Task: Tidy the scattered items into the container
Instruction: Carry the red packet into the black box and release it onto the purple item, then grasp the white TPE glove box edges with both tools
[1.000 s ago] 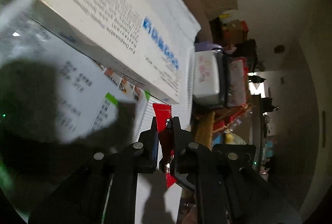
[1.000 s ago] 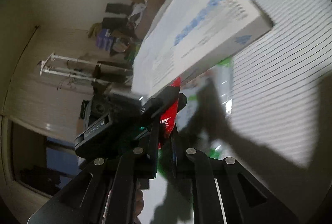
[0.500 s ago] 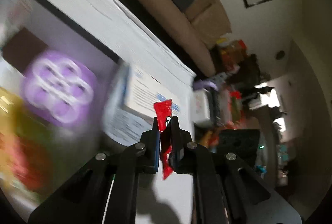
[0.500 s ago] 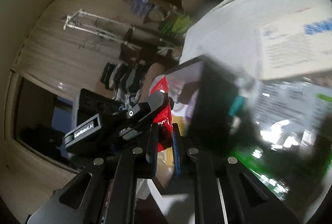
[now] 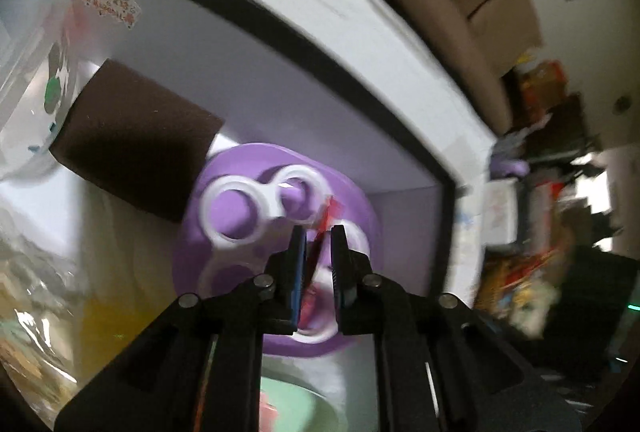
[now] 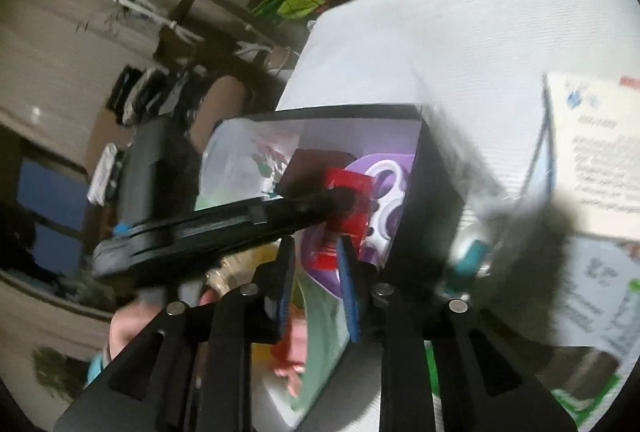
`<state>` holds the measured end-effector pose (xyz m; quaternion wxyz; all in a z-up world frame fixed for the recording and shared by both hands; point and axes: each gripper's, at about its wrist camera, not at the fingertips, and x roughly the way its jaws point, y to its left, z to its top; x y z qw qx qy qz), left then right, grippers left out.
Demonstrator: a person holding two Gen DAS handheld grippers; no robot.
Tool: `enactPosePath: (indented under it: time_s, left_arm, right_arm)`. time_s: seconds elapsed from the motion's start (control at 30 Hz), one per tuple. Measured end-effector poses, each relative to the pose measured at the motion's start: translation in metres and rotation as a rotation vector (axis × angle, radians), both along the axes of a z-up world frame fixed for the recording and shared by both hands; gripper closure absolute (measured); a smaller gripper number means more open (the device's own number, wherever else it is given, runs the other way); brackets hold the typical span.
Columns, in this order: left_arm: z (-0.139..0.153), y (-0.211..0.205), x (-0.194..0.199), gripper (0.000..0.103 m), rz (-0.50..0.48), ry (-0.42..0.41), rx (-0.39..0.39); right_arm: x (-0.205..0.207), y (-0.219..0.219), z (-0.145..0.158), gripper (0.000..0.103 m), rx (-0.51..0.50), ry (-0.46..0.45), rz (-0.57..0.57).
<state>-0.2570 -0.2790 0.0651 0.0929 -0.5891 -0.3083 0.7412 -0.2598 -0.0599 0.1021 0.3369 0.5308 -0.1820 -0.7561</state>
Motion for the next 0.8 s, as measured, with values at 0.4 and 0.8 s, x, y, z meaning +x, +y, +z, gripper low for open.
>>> enactPosePath:
  time_s: [0.4,0.8]
  left_arm:
    - [0.088,0.034,0.043,0.050,-0.070,0.236,-0.203]
    - [0.106,0.218,0.056,0.039,-0.332,0.393,-0.328]
  right_arm:
    - [0.047,0.124,0.054,0.045,0.141,0.259,-0.103]
    - [0.059,0.264,0.015,0.031,0.335,0.231,-0.289]
